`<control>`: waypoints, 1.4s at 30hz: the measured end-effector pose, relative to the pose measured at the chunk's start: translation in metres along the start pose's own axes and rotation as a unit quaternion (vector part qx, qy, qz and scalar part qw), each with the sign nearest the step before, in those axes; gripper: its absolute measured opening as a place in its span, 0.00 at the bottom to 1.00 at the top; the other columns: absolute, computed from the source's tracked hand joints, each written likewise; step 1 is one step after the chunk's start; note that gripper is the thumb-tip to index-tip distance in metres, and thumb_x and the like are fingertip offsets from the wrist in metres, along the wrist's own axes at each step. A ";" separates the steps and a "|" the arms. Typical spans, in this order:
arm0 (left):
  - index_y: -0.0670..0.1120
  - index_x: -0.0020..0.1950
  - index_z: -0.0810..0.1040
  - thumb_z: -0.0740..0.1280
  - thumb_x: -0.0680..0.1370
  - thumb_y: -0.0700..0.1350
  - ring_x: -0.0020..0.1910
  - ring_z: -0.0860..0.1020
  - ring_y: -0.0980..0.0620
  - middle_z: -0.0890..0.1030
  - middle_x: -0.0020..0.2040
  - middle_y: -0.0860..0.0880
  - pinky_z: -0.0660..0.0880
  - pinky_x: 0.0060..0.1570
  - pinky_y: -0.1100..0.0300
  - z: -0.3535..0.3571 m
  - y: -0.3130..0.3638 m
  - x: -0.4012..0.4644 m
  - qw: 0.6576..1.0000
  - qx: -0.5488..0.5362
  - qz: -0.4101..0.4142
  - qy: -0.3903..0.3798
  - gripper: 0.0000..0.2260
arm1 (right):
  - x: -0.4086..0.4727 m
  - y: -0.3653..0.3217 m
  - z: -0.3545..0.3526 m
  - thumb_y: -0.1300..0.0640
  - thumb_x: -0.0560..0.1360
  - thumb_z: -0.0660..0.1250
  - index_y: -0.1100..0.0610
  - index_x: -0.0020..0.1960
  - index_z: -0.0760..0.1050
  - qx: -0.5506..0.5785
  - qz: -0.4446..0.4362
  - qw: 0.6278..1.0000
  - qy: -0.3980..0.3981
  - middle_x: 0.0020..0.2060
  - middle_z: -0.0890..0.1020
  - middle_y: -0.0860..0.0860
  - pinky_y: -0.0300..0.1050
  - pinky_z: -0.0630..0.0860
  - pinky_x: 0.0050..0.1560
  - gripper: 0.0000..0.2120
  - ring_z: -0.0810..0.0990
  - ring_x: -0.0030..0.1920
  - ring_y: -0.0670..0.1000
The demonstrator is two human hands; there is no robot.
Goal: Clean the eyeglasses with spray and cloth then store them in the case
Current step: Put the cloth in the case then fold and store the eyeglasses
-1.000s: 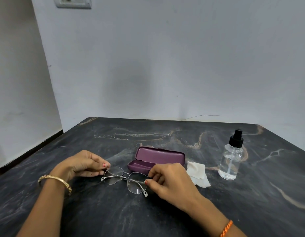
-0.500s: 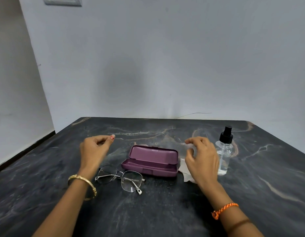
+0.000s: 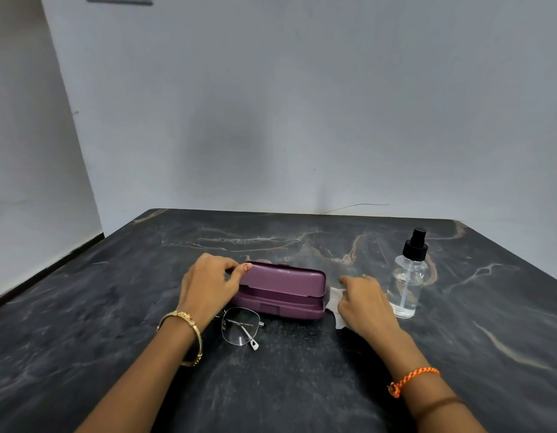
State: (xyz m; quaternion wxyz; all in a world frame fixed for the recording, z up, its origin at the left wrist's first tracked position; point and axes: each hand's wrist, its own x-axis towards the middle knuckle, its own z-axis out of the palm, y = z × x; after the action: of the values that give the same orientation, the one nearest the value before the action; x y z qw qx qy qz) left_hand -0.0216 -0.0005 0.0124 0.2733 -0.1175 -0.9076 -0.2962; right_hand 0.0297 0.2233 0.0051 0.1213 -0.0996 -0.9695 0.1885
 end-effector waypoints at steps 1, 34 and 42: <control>0.47 0.48 0.83 0.64 0.76 0.54 0.45 0.79 0.49 0.84 0.41 0.48 0.76 0.41 0.56 0.000 0.001 0.000 1.000 0.015 -0.009 -0.008 0.14 | -0.001 0.000 0.000 0.68 0.73 0.54 0.63 0.52 0.73 -0.011 -0.002 1.000 -0.008 0.55 0.78 0.61 0.51 0.70 0.55 0.12 0.65 0.67 0.61; 0.47 0.49 0.82 0.68 0.73 0.51 0.46 0.80 0.50 0.84 0.43 0.49 0.77 0.49 0.55 0.014 0.053 -0.018 0.985 0.055 -0.005 -0.160 0.09 | -0.004 -0.015 -0.025 0.67 0.74 0.63 0.63 0.51 0.79 0.254 -0.100 0.897 0.349 0.45 0.78 0.57 0.27 0.64 0.35 0.09 0.72 0.39 0.46; 0.47 0.60 0.75 0.71 0.71 0.51 0.36 0.74 0.58 0.73 0.29 0.58 0.73 0.49 0.62 0.010 0.054 -0.018 0.980 0.020 0.045 -0.192 0.20 | -0.002 -0.018 -0.029 0.64 0.74 0.62 0.54 0.48 0.80 0.417 -0.039 0.864 0.279 0.42 0.79 0.50 0.36 0.71 0.37 0.10 0.77 0.40 0.45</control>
State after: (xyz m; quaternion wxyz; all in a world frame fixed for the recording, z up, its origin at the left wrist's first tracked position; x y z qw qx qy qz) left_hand 0.0095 0.0481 0.0205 0.1094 -0.2072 -0.9427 -0.2377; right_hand 0.0370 0.2167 0.0375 0.4241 -0.0503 -0.7291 0.5348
